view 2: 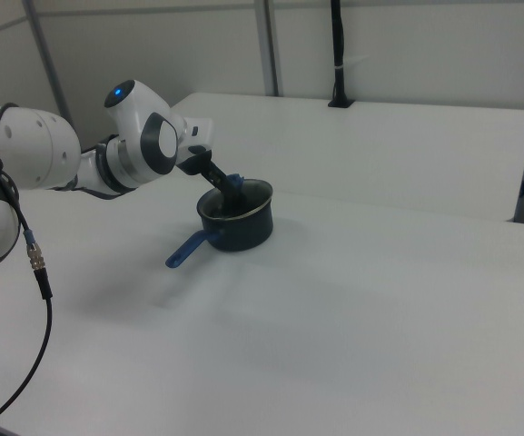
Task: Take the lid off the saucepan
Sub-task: 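Lift the glass lid off the saucepan and carry it aside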
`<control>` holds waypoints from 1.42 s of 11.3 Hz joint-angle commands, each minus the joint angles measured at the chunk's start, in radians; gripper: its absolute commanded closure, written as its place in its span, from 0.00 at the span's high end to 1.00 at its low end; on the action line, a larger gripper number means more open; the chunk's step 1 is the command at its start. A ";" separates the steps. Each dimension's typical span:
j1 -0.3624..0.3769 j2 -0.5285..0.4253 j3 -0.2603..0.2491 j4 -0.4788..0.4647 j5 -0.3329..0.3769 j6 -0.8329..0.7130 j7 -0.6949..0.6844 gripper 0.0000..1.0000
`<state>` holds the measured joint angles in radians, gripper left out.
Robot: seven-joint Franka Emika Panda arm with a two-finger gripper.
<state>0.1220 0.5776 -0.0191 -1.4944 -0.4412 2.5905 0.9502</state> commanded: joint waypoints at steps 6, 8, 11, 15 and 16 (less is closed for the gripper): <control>-0.024 -0.152 -0.002 -0.053 -0.014 -0.045 -0.036 0.41; -0.126 -0.217 0.084 -0.067 0.057 -0.227 -0.257 0.41; -0.304 -0.358 0.189 -0.182 0.154 -0.406 -0.624 0.40; -0.464 -0.513 0.206 -0.423 0.196 -0.444 -0.995 0.40; -0.500 -0.545 0.206 -0.476 0.202 -0.460 -1.083 0.40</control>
<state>-0.3066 0.1500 0.1708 -1.8124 -0.2716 2.1503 0.0463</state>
